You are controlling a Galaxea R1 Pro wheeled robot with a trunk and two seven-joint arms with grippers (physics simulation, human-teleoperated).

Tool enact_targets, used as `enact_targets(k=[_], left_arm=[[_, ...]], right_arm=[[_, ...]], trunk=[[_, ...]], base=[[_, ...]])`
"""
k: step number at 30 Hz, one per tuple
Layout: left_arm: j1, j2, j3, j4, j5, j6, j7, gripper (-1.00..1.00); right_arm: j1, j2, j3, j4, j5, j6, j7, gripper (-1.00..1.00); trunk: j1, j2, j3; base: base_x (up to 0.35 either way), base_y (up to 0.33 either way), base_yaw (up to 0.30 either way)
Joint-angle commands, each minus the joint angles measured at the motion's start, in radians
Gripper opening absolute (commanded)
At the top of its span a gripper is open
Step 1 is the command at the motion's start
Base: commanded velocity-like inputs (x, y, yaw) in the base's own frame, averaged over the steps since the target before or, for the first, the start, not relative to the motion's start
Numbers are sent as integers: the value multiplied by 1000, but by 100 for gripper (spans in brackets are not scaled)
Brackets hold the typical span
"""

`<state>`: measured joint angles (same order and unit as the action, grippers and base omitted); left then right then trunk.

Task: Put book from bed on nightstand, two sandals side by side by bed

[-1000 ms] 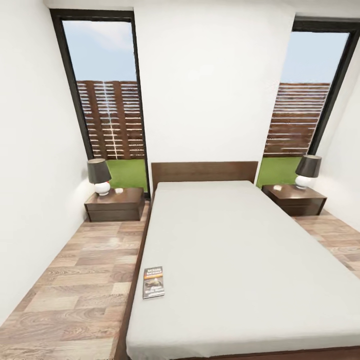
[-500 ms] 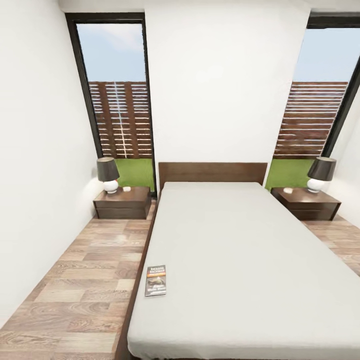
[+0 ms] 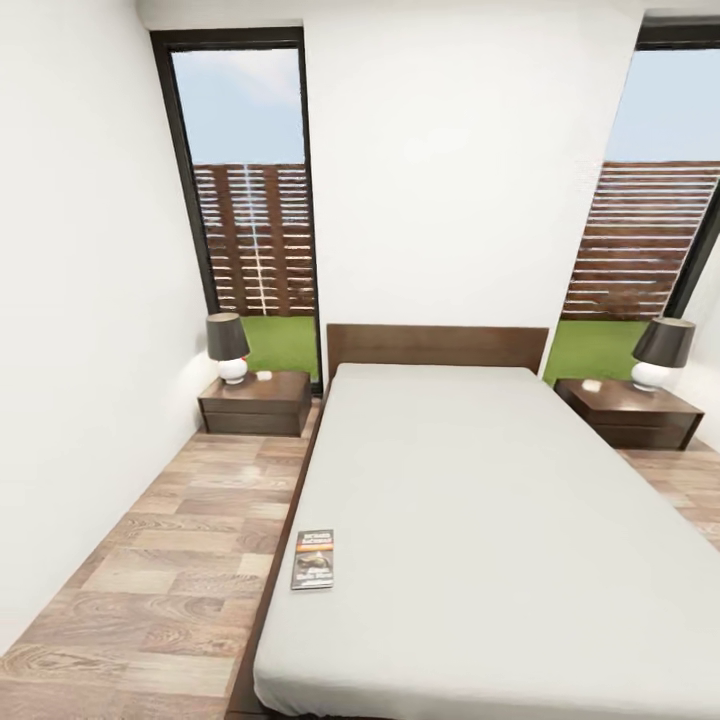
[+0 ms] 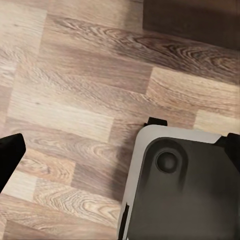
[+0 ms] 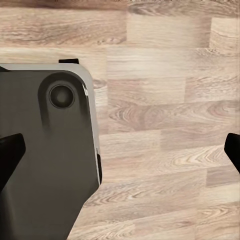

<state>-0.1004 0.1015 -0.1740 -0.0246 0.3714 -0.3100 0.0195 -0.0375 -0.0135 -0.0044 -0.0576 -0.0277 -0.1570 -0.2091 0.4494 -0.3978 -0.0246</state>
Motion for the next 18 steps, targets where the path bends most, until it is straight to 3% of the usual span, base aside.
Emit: enact_targets(k=[1, 18], left_arm=[[-1, 0, -9, 1, 7, -3, 2, 100], [-1, 0, -9, 1, 6, -3, 3, 100]], right_arm=[[-1, 0, 0, 1, -3, -4, -1, 100], [-1, 0, 0, 1, -3, -4, -1, 100]], trunk=[[1, -2, -2], [1, -2, -2]], base=[[0, -47, 22], [63, 7, 7]])
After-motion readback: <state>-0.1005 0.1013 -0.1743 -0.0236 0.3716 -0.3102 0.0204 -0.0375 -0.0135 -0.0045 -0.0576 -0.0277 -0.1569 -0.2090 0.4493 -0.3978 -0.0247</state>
